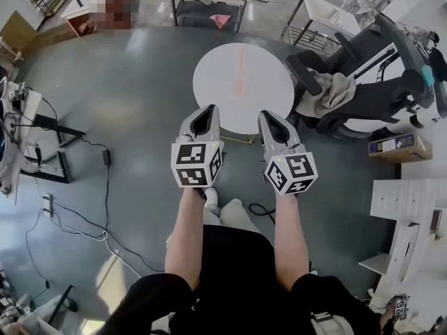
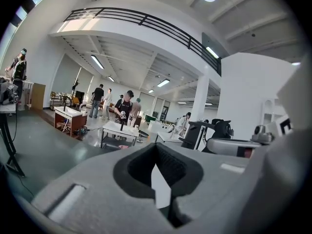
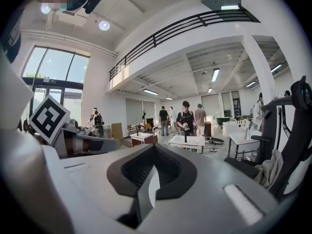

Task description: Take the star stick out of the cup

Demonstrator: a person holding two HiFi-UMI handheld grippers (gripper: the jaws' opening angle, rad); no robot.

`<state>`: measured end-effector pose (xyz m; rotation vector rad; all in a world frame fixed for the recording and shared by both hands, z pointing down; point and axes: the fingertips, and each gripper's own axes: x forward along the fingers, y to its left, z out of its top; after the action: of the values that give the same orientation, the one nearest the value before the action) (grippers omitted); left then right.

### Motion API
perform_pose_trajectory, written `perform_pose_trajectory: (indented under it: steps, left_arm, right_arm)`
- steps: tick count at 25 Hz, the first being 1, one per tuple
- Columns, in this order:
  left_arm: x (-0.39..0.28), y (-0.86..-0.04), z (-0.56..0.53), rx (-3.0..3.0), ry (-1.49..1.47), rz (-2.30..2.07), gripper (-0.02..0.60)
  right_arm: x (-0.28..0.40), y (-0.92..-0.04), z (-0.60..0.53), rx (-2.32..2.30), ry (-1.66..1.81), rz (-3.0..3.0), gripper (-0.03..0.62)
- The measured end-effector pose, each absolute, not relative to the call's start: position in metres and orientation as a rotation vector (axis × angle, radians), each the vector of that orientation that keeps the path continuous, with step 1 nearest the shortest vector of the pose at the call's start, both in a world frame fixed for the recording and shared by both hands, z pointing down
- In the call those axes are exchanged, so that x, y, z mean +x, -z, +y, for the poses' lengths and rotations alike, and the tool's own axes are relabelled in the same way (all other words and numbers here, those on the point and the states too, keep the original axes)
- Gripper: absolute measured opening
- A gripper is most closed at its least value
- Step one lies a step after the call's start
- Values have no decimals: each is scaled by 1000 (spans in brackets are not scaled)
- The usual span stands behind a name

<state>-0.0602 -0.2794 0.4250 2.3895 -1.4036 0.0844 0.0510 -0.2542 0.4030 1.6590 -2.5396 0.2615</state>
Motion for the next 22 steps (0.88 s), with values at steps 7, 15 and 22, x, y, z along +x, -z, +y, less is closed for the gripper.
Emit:
perform_pose_trajectory:
  steps: [7, 15, 22]
  left_arm:
    - [-60, -455, -286, 2316, -136, -1411, 3]
    - [-34, -493, -300, 2253, -200, -1378, 3]
    - [-24, -523, -300, 2191, -234, -1376, 3]
  right_arm:
    - [42, -425, -268, 1654, -327, -2519, 9]
    - [52, -462, -300, 1602, -348, -2484, 57]
    - [76, -515, -354, 1522, -354, -2433, 81]
